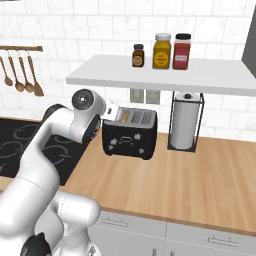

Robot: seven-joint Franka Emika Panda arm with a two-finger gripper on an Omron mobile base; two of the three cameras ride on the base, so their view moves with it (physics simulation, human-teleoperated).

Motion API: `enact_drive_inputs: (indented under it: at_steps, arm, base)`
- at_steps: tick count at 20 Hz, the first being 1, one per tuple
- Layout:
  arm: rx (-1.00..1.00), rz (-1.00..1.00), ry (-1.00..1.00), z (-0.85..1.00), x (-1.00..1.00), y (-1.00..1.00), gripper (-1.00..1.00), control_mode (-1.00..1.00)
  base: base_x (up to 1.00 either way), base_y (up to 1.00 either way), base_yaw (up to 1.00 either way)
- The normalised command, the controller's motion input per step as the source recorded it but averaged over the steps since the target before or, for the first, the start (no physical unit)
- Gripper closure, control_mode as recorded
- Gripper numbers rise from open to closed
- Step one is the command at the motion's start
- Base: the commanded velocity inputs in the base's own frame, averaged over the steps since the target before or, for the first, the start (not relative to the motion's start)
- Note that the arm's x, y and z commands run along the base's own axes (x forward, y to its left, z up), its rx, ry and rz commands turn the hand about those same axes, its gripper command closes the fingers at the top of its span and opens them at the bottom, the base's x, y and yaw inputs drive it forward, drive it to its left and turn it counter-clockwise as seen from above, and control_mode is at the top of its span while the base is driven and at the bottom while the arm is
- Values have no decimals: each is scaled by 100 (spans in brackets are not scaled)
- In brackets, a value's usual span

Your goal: Start the toaster. Once the lever pops up, take the bread to the plate on the dining counter.

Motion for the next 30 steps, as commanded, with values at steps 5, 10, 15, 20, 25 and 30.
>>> enact_drive_inputs:
  at_steps: [5,10,15,20,25,30]
  arm:
    - [-1,0,-27,18,-8,-11,-100,-100]
    - [-5,-1,-19,-1,-8,-3,-100,-100]
    - [0,-2,21,2,20,0,-100,-100]
    - [0,0,27,0,27,-1,-100,-100]
    - [0,0,9,-36,6,-2,-100,-100]
    - [0,0,-2,-36,23,0,-100,-100]
  base:
    - [0,0,0]
    - [0,0,0]
    - [0,0,0]
    - [0,0,0]
    - [0,0,0]
    - [0,0,0]
